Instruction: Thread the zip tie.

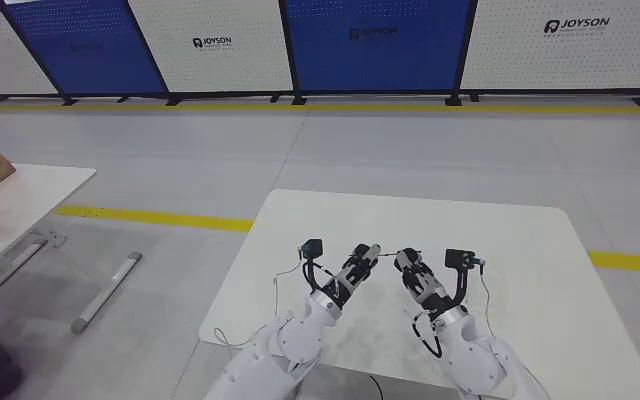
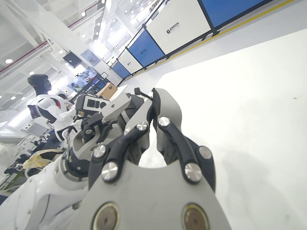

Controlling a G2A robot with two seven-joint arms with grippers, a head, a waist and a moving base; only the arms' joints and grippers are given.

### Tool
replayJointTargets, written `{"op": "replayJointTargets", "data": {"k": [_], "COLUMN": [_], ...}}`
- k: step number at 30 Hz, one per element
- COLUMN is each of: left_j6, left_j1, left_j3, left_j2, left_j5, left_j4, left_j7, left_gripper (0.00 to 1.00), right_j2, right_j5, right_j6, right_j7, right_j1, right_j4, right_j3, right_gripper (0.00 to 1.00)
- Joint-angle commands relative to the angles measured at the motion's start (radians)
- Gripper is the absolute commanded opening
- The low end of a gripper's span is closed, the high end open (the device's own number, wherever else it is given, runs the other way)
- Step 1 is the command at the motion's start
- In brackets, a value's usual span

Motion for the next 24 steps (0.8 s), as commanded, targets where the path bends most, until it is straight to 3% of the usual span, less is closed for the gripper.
{"op": "replayJointTargets", "data": {"k": [1, 4, 6, 12, 15, 16, 24], "left_j6": [0.002, 0.006, 0.009, 0.017, 0.015, 0.015, 0.015], "left_j1": [0.001, 0.000, -0.002, -0.011, -0.015, -0.015, -0.014], "left_j3": [0.007, 0.017, 0.022, 0.031, 0.028, 0.027, 0.022], "left_j2": [-0.001, -0.003, -0.004, -0.009, -0.010, -0.011, -0.012], "left_j5": [0.028, 0.050, 0.054, 0.048, 0.037, 0.036, 0.034], "left_j4": [0.000, -0.002, -0.001, 0.010, 0.012, 0.013, 0.011], "left_j7": [0.006, 0.013, 0.012, -0.004, -0.004, -0.005, -0.016], "left_gripper": [0.35, 0.33, 0.25, 0.21, 0.09, 0.00, 0.00], "right_j2": [0.000, -0.001, -0.001, -0.002, -0.002, -0.002, -0.002], "right_j5": [0.000, 0.000, -0.003, -0.006, -0.009, -0.009, -0.014], "right_j6": [0.003, 0.003, 0.003, 0.002, 0.001, 0.000, -0.007], "right_j7": [-0.001, -0.002, -0.002, -0.005, -0.003, -0.003, 0.000], "right_j1": [0.001, 0.002, 0.002, 0.000, 0.000, -0.001, -0.001], "right_j4": [0.001, 0.001, 0.000, -0.003, -0.002, -0.001, -0.002], "right_j3": [0.001, 0.002, 0.002, 0.004, 0.004, 0.004, 0.005], "right_gripper": [0.00, 0.00, 0.00, 0.00, 0.00, 0.00, 0.00]}}
